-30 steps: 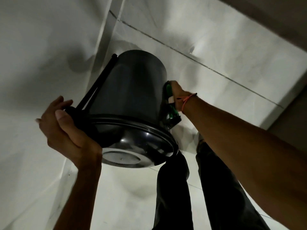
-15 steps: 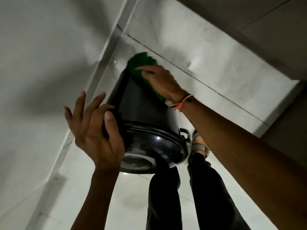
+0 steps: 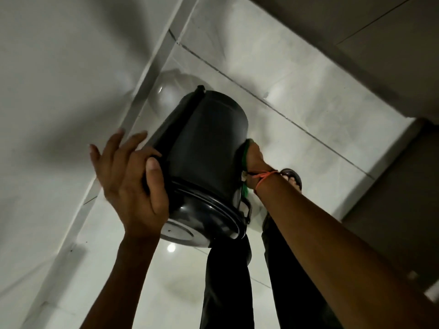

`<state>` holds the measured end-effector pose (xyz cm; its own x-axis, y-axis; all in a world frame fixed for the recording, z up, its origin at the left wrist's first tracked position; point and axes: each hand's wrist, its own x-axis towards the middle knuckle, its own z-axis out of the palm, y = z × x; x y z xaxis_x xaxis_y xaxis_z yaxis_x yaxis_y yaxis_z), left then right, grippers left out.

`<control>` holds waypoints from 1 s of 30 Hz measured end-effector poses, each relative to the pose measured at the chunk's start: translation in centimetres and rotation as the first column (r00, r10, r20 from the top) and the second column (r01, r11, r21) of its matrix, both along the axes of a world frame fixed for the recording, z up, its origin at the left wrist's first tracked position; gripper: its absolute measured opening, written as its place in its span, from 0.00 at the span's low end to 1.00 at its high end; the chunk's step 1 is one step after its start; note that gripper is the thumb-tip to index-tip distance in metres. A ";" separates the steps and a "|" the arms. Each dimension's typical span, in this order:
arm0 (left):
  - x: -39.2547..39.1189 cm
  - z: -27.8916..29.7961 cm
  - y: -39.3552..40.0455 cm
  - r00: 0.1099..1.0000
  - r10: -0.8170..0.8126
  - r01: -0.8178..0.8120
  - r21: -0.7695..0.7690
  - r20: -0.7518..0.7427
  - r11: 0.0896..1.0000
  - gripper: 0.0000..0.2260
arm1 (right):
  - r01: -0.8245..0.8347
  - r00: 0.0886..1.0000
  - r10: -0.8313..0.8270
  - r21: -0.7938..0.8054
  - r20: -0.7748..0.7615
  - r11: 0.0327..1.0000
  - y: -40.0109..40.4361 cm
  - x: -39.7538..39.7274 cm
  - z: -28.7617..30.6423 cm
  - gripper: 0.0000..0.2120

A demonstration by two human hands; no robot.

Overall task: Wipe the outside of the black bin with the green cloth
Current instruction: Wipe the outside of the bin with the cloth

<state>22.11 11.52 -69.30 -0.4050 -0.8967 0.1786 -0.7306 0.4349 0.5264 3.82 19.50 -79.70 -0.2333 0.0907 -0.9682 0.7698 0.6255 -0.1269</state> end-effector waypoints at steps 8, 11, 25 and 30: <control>-3.2 1.4 3.3 0.957 -0.279 0.283 -0.052 0.078 0.958 0.24 | 0.004 0.990 -0.009 0.037 0.138 0.999 6.4 -0.6 6.8 0.13; -3.2 2.5 5.9 0.949 -0.313 0.313 0.007 0.031 0.950 0.27 | 0.018 0.999 -0.015 -0.065 0.050 0.998 7.5 -2.9 9.1 0.19; -1.8 1.9 14.9 0.852 0.507 -0.492 0.522 0.126 0.697 0.27 | -0.879 0.242 0.732 0.175 -0.637 0.443 5.5 -0.6 5.2 0.18; 1.4 0.0 13.3 0.857 0.508 -0.455 0.598 0.090 0.660 0.29 | -0.882 0.256 0.710 0.143 -0.656 0.450 6.5 -0.8 4.2 0.19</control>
